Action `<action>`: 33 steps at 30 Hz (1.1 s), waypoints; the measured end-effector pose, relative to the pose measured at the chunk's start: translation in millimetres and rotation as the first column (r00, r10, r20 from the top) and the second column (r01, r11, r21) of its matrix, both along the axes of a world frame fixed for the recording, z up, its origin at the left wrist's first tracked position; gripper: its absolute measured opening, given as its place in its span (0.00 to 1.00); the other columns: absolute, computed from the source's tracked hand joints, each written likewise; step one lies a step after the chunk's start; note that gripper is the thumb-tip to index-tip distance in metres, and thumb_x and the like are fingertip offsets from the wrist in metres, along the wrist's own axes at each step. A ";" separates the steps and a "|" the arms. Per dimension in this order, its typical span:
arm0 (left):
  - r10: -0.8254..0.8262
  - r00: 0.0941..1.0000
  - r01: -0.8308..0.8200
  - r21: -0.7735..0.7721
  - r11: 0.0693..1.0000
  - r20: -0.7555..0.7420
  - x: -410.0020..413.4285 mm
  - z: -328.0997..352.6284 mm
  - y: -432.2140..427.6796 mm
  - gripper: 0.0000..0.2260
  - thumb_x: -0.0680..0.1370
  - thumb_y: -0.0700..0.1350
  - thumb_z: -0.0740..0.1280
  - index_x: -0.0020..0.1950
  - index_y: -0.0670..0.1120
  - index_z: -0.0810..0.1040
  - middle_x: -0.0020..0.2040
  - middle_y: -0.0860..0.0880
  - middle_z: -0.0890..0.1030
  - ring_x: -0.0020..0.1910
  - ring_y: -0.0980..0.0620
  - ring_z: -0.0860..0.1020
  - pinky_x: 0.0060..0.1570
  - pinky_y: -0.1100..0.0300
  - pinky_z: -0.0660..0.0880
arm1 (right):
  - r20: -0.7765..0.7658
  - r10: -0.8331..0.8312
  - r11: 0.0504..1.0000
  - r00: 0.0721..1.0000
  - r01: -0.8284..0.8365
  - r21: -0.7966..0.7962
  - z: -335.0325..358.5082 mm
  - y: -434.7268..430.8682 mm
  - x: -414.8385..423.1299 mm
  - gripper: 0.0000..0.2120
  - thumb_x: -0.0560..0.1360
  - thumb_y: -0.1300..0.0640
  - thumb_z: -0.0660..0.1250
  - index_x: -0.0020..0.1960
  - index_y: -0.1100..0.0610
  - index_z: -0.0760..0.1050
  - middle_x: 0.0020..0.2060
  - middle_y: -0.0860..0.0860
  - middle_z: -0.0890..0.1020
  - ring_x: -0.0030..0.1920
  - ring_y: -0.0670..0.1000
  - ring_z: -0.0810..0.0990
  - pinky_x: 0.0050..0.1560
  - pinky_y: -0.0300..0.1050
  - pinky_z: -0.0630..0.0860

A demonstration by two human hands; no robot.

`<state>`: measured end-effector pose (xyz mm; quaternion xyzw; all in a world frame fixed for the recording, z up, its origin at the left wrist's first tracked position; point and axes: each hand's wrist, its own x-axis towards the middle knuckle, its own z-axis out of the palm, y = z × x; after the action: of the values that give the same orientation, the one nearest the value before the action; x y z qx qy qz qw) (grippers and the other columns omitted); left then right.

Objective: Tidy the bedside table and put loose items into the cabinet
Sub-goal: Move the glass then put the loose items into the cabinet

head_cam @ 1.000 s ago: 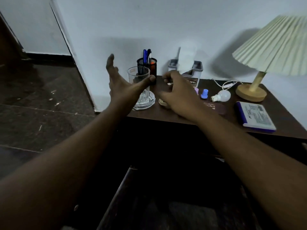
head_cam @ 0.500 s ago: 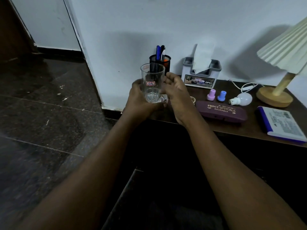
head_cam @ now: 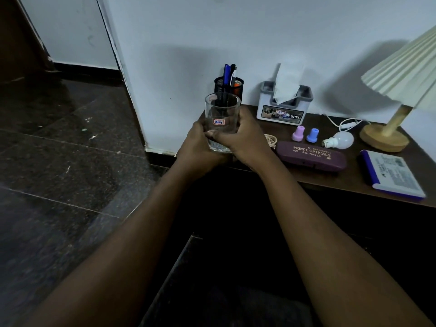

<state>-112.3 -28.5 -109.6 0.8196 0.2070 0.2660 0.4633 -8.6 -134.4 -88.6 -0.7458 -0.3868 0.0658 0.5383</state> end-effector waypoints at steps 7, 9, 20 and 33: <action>0.080 0.996 -0.080 -0.008 0.997 0.030 -12.3 1.1 -26.3 0.34 0.63 0.53 0.84 0.63 0.59 0.70 0.51 0.62 0.80 0.44 0.74 0.78 0.39 0.80 0.72 | 0.026 -0.031 0.999 0.999 0.031 -0.006 2.9 -12.7 -11.3 0.31 0.65 0.45 0.82 0.63 0.49 0.74 0.53 0.44 0.85 0.52 0.43 0.85 0.59 0.51 0.82; 0.124 0.991 -0.124 -0.008 0.992 0.050 -16.3 2.9 -33.5 0.33 0.62 0.51 0.84 0.61 0.58 0.70 0.53 0.59 0.80 0.44 0.72 0.78 0.38 0.81 0.72 | 0.028 -0.033 0.999 0.999 0.034 -0.019 5.1 -16.8 -16.3 0.31 0.66 0.46 0.82 0.63 0.50 0.74 0.53 0.45 0.85 0.52 0.43 0.85 0.60 0.51 0.81; 0.304 0.916 -0.277 -0.136 0.951 0.262 -83.8 -42.8 -133.9 0.36 0.64 0.53 0.83 0.64 0.62 0.65 0.59 0.55 0.80 0.56 0.59 0.82 0.55 0.53 0.81 | 0.063 0.112 0.992 0.992 -0.108 -0.067 -6.8 -100.1 -75.3 0.33 0.64 0.41 0.81 0.64 0.41 0.70 0.54 0.34 0.82 0.55 0.34 0.81 0.53 0.28 0.75; 0.319 0.948 -0.315 -0.189 0.930 -0.008 -101.3 -160.1 -148.5 0.32 0.71 0.46 0.77 0.66 0.62 0.63 0.59 0.58 0.79 0.55 0.60 0.80 0.53 0.53 0.79 | -0.069 0.019 0.985 0.997 -0.030 -0.168 -148.2 -116.0 -91.7 0.31 0.67 0.44 0.81 0.63 0.40 0.67 0.54 0.38 0.80 0.54 0.30 0.78 0.47 0.23 0.73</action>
<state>-213.6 -177.1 -269.7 0.7250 0.3553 0.3260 0.4918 -100.3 -250.5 -236.9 -0.7813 -0.3706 0.1300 0.4850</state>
